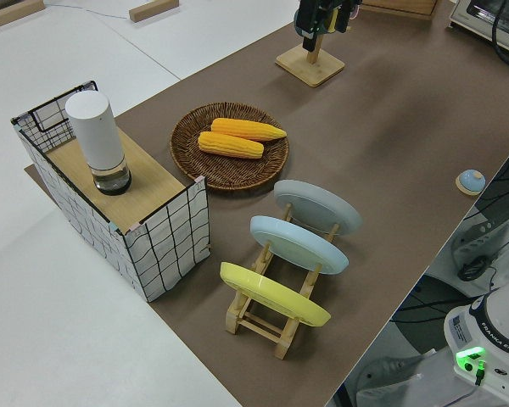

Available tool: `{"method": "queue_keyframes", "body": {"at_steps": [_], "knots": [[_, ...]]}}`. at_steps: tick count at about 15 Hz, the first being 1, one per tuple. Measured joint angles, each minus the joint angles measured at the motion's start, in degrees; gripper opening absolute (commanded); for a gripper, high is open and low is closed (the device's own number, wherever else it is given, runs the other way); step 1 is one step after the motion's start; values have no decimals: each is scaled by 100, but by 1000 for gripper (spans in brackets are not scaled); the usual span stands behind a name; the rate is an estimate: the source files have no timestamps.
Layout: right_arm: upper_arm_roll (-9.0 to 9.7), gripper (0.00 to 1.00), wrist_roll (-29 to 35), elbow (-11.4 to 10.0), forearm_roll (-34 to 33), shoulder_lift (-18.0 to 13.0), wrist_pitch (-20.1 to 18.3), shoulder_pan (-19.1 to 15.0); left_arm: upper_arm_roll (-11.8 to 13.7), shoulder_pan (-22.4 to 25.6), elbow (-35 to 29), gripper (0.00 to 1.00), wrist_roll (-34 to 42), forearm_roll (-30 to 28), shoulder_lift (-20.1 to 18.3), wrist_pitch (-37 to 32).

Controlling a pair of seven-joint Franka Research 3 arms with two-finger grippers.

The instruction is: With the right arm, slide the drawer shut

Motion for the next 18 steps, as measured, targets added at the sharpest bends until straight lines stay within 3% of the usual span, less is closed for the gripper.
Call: {"method": "queue_keyframes", "body": {"at_steps": [6, 9, 11, 15, 18], "knots": [[-22, 0, -1621, -32, 16, -466, -810, -13, 0, 0, 0, 993, 0, 0, 0, 0], [-89, 0, -2474, -229, 19, -765, -954, -39, 0, 0, 0, 993, 0, 0, 0, 0], [-280, 0, -3027, -455, 20, -991, -955, -16, 0, 0, 0, 993, 0, 0, 0, 0], [-1123, 0, -4074, -749, 49, -1248, -942, 473, 0, 0, 0, 993, 0, 0, 0, 0], [-1324, 0, -4970, -855, 48, -1310, -824, 560, 0, 0, 0, 993, 0, 0, 0, 0]]}}
